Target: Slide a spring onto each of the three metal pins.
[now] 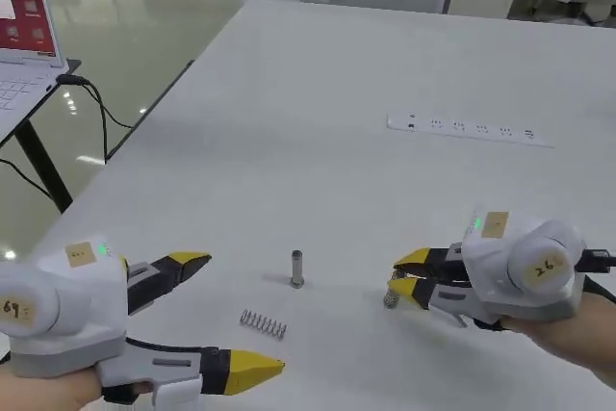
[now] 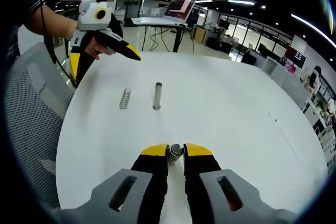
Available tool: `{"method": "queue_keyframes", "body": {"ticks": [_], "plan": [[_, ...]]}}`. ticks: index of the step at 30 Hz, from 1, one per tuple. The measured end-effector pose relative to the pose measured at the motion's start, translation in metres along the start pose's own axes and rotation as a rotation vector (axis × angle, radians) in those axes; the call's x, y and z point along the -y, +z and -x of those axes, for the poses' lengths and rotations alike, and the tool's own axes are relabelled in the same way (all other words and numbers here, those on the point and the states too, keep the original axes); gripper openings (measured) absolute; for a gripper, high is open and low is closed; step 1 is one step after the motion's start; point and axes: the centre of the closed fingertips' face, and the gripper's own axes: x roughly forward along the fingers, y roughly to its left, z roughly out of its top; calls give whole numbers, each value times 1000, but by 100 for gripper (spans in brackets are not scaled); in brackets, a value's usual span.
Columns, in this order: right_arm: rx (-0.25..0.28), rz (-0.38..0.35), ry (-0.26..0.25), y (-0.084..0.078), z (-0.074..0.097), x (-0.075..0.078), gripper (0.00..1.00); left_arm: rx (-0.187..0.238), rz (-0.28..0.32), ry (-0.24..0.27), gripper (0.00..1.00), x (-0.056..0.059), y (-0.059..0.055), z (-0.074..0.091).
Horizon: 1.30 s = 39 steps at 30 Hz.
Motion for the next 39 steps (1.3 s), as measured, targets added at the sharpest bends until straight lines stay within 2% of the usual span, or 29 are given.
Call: {"method": "queue_keyframes", "body": {"ticks": [1,13,17,22,29,39], "plan": [[21,1,-4,3,1,1,8,0,0,1,94,0,0,0],[13,-8,4,3,1,0,9,14,-3,-2,93,1,6,-3],[14,-12,0,2,3,1,15,16,2,-6,93,2,7,-2],[17,-21,-7,2,9,2,15,14,0,-12,93,3,7,-2],[70,-79,-6,7,23,1,16,16,1,-17,93,2,10,-4],[168,-209,-26,15,44,0,16,14,2,-32,93,6,11,-5]]}}
